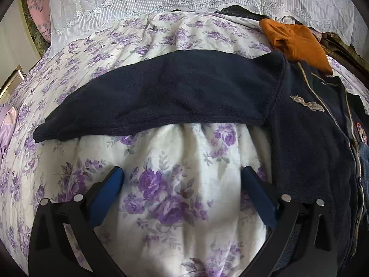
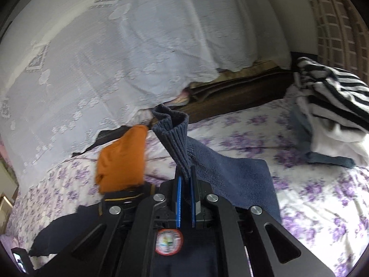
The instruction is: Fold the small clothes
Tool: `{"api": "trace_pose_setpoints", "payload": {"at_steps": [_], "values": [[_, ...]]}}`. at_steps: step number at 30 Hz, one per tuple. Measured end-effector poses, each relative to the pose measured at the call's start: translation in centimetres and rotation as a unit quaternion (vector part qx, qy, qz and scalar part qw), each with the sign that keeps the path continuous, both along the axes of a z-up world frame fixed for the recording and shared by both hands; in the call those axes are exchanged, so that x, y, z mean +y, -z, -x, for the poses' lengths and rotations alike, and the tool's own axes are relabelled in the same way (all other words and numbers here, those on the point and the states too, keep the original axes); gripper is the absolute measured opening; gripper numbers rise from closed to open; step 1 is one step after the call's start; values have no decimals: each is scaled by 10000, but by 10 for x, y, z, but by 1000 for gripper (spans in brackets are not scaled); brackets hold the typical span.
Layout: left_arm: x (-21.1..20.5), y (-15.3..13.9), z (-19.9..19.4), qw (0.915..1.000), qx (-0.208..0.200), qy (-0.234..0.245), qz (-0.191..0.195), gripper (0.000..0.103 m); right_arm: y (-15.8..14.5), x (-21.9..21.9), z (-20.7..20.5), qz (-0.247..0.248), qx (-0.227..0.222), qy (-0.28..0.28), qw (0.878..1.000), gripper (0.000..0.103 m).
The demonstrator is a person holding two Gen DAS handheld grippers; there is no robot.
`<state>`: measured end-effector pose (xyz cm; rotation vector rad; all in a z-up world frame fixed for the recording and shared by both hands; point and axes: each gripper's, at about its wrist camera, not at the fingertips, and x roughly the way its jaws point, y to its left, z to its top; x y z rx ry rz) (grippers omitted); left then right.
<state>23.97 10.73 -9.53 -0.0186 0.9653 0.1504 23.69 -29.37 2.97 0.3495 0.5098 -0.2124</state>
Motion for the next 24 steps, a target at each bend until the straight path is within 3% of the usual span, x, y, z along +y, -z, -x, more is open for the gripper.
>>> {"api": "trace_pose_setpoints", "payload": {"at_steps": [8,24], "values": [[0,0,0,10000,2,4,2,99,8,55,-17,89,68,-566,9983,7],[1,0,-1,10000,3,10,2,99,67,122,-36,314,700,-1319,9883,7]]}}
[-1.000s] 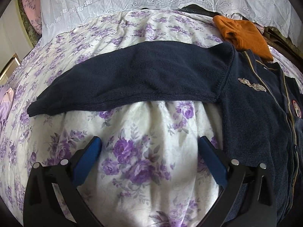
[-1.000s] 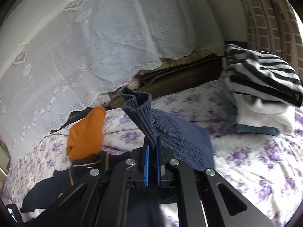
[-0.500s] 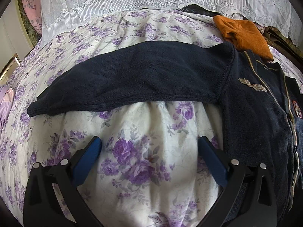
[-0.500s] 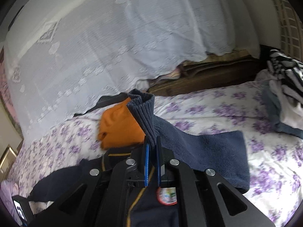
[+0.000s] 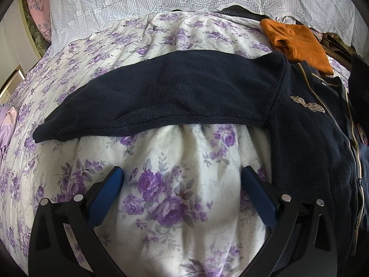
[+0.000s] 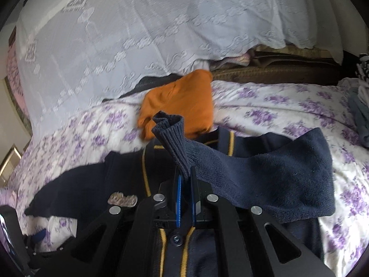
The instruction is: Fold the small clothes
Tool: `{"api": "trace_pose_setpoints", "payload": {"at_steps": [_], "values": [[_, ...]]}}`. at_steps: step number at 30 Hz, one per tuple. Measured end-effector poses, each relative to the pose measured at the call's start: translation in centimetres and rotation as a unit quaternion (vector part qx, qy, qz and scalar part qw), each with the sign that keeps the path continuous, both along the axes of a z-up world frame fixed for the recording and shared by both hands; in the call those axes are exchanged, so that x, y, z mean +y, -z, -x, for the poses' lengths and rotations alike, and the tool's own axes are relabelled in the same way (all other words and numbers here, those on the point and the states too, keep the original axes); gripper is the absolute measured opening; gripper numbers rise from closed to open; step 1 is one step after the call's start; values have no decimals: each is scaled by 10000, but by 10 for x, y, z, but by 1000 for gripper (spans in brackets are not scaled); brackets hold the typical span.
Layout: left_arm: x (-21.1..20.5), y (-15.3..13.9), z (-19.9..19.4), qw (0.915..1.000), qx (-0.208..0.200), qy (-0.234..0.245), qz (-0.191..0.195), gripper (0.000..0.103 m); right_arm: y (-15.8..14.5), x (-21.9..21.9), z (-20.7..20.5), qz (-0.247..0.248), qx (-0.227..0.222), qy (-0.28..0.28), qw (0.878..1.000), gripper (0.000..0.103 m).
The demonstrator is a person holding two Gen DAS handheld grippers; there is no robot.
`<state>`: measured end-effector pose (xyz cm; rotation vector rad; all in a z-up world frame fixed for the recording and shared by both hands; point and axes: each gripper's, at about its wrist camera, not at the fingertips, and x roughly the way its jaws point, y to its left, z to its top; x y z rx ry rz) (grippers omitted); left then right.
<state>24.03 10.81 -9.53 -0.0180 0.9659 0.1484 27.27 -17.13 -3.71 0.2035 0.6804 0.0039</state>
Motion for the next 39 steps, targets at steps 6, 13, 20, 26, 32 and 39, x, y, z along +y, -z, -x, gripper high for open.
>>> {"api": "trace_pose_setpoints", "payload": {"at_steps": [6,13,20,26,32,39], "values": [[0,0,0,10000,0,0,-1,99,14,16,-4,227,136,-154,9995,8],[0,0,-1,10000,-1,6,-2,99,41,25,-18,306,756,-311,9962,11],[1,0,-1,10000,-1,7,-3,99,46,39,-20,534,983,-673,9914,26],[1,0,-1,10000,-1,4,0,99,23,32,-4,379,754,-993,9915,26],[1,0,-1,10000,-2,4,-1,99,-15,0,16,865,323,-899,9917,27],[1,1,0,10000,-5,-5,-10,99,-11,-114,-1,729,389,971,9918,9]]}}
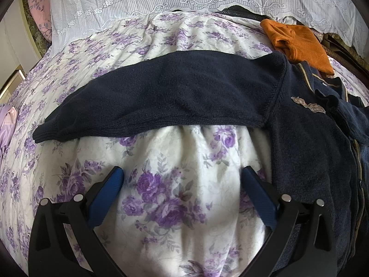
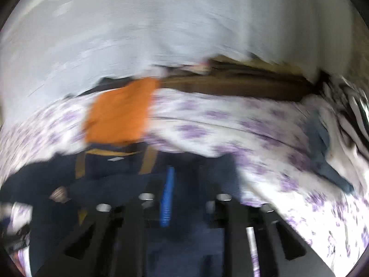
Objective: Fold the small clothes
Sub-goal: 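Open the right tool and release the sleeve on the cardigan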
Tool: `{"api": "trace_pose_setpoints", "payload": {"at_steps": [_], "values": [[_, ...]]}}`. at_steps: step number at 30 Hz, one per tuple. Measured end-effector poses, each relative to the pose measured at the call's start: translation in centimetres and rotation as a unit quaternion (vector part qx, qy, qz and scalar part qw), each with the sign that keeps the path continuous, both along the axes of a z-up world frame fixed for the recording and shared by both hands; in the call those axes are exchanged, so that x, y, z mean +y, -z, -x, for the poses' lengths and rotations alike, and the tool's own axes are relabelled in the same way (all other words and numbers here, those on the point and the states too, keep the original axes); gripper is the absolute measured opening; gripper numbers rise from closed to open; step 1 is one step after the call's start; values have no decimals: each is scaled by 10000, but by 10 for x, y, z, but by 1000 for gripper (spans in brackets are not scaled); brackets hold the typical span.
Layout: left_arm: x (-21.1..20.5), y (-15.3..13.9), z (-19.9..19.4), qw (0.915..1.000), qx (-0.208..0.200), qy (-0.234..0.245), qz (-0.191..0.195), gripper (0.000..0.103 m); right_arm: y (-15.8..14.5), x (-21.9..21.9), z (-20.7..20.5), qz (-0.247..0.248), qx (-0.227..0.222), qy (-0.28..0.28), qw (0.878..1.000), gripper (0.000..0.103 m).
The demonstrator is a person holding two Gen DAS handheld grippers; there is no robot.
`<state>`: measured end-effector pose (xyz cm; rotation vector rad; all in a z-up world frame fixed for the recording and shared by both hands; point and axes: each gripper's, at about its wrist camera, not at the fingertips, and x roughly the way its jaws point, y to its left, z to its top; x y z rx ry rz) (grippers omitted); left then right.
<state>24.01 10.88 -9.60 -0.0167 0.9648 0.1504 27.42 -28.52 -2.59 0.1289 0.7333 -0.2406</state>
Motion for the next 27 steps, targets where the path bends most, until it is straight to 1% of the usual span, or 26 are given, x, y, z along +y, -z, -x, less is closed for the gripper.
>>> {"api": "trace_pose_setpoints", "payload": {"at_steps": [1,3,4,5,6,7,8,9,11,12,13,14,15,16,17,18,19,20,21,22,24,25,26,27], "values": [[0,0,-1,10000,-2,-6,-3,99,6,-6,-3,-57,63,79,9999,9],[0,1,-3,10000,-5,-13,-7,99,28,-13,-16,-189,498,196,9984,9],[1,1,-4,10000,-5,-16,-4,99,52,-17,-30,-323,1032,217,9939,9],[1,1,-4,10000,-5,-18,3,99,62,-18,-33,-365,1150,218,9925,9],[1,1,-4,10000,-6,-21,12,99,61,-14,-32,-180,994,204,9947,9],[2,1,-4,10000,-7,-17,18,99,60,-5,-34,111,1066,159,9941,9],[2,1,-4,10000,-6,-17,14,99,57,-1,-32,216,1048,179,9941,10],[2,1,-4,10000,-6,-17,13,99,53,3,-26,214,937,183,9952,10],[1,1,-4,10000,-6,-19,7,99,37,19,-7,-72,578,-207,9981,11],[1,1,-4,10000,-5,-19,5,99,33,28,0,-104,547,-391,9977,11],[1,1,-4,10000,-6,-19,5,99,32,43,7,-97,612,-589,9963,10],[1,1,-3,10000,-7,-18,14,99,37,52,11,-117,754,-693,9947,13],[1,1,-4,10000,-8,-18,18,99,45,57,11,-148,960,-750,9924,20],[1,1,-3,10000,-7,-18,15,99,60,62,12,-79,1180,-798,9898,21],[1,1,-3,10000,-7,-18,12,99,61,66,16,128,1071,-859,9904,21],[1,1,-4,10000,-8,-19,13,99,60,71,16,311,1091,-908,9894,21],[1,1,-3,10000,-7,-20,13,99,54,73,18,322,1063,-776,9908,21],[1,1,-3,10000,-5,-20,8,99,48,72,17,235,967,-713,9925,23],[1,1,-4,10000,-6,-20,0,99,40,77,19,101,813,-756,9938,23],[1,1,-3,10000,-8,-19,8,99,31,89,20,55,662,-918,9936,23],[2,1,-4,10000,-8,-20,12,99,24,113,11,125,566,-1112,9921,23],[1,1,-4,10000,-8,-20,8,99,24,126,2,71,591,-1231,9906,23],[2,1,-4,10000,-8,-19,9,99,27,137,-9,2,650,-1306,9893,24],[2,1,-4,10000,-7,-20,17,99,32,144,-17,-42,731,-1333,9884,27]]}}
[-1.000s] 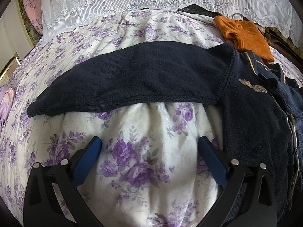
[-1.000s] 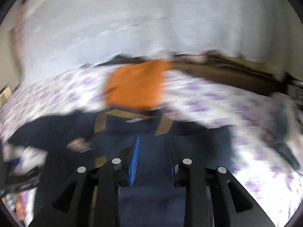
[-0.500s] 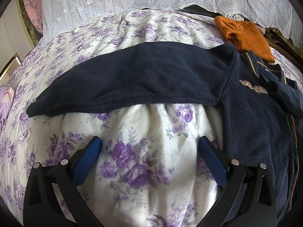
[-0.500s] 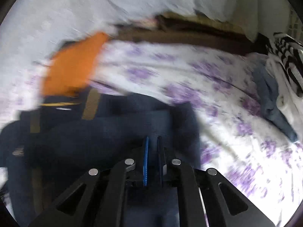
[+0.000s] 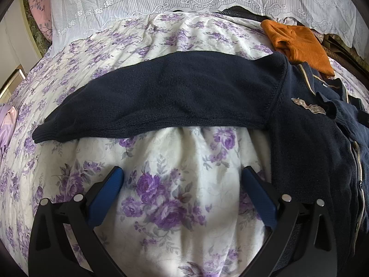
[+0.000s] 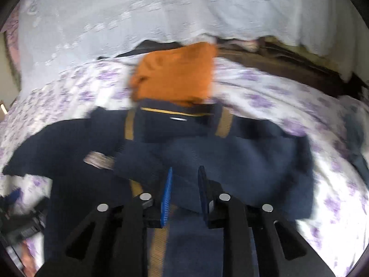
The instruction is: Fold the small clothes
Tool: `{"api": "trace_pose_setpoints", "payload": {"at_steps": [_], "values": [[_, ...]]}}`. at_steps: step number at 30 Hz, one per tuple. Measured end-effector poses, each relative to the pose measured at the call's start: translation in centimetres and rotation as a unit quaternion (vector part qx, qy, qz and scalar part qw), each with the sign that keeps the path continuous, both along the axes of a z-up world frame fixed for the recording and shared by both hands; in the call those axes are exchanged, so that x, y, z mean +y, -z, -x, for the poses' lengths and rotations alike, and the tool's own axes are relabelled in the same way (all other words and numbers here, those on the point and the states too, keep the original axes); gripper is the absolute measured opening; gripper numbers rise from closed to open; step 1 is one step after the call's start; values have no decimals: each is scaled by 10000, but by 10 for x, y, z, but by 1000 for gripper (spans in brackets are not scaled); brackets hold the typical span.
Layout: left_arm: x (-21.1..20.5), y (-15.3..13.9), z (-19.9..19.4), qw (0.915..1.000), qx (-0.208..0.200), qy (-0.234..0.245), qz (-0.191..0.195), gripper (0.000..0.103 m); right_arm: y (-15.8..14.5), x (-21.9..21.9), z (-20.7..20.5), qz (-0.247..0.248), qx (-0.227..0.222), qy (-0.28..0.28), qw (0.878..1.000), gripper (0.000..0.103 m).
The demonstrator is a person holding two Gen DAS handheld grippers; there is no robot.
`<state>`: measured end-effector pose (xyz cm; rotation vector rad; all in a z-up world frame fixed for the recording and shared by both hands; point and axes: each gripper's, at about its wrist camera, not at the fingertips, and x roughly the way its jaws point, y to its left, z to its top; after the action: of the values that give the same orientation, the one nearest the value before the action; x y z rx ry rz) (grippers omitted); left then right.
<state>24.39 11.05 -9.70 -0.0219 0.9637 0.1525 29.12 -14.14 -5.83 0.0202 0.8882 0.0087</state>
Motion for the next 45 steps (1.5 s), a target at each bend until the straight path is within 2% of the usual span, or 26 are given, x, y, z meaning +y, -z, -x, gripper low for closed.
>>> {"api": "trace_pose_setpoints", "payload": {"at_steps": [2,3,5,7,8,10,12,15,16,17,19,21,23,25,26,28,30,31,33,35,36,37,38,39,42,45], "values": [[0,0,0,10000,6,-2,24,99,24,19,-15,88,467,-139,9988,34],[0,0,0,10000,11,-2,46,99,29,27,-14,315,273,-155,9990,35],[2,-1,-1,10000,17,6,94,99,25,26,-8,338,216,-190,9990,34],[4,-2,-1,9998,18,30,199,99,12,9,5,-197,27,-100,9998,34],[7,-3,-2,9996,12,46,282,99,3,1,11,-276,-112,-44,9995,35],[19,-6,-5,9982,-23,36,596,99,-11,-21,24,-131,-448,132,9988,42],[40,-11,-9,9945,-139,-157,1024,99,-11,-45,31,-76,-514,340,9981,59],[65,-11,-17,9878,-192,-256,1523,99,25,-85,16,-449,347,575,9967,60],[71,-10,-20,9856,-189,-244,1661,99,27,-95,21,-745,177,543,9956,60],[77,-10,-23,9836,-195,-217,1778,99,23,-98,25,-775,107,599,9951,57],[89,-10,-25,9776,-242,-166,2085,99,9,-103,41,-807,-147,812,9933,57],[100,-11,-25,9688,-319,-176,2451,99,-7,-110,60,-871,-523,714,9923,61],[112,-10,-27,9583,-381,-210,2823,99,-21,-123,78,-488,-845,887,9913,64],[132,-8,-26,9380,-574,-438,3391,99,-26,-144,87,-321,-1004,1142,9878,64],[141,-7,-23,9290,-667,-602,3589,99,-24,-155,87,-393,-932,1213,9874,64],[154,-6,-20,9209,-815,-953,3691,99,-7,-173,79,-614,-512,1271,9887,64],[163,-4,-20,9254,-852,-1273,3467,99,19,-180,61,-792,65,1136,9903,64],[164,-2,-23,9291,-818,-1257,3380,99,28,-185,60,-888,118,1195,9888,64],[158,-3,-29,9425,-775,-1161,3036,99,23,-186,68,-925,-139,1276,9874,64],[150,-5,-34,9572,-748,-1100,2570,99,11,-183,80,-577,-400,1288,9892,65],[147,-5,-36,9606,-720,-1080,2457,99,5,-180,90,-373,-535,1218,9904,69],[147,-4,-38,9626,-712,-1065,2385,99,1,-178,94,-286,-612,1158,9910,73],[146,-5,-39,9628,-731,-1068,2372,99,-1,-178,103,-196,-716,1092,9912,82],[149,-4,-39,9618,-757,-1079,2398,99,-1,-179,111,-85,-813,1060,9910,85],[150,-2,-43,9610,-788,-1109,2409,99,8,-185,130,44,-827,1130,9901,86],[147,-2,-39,9644,-769,-1092,2283,99,13,-183,123,35,-604,1106,9920,91]]}}
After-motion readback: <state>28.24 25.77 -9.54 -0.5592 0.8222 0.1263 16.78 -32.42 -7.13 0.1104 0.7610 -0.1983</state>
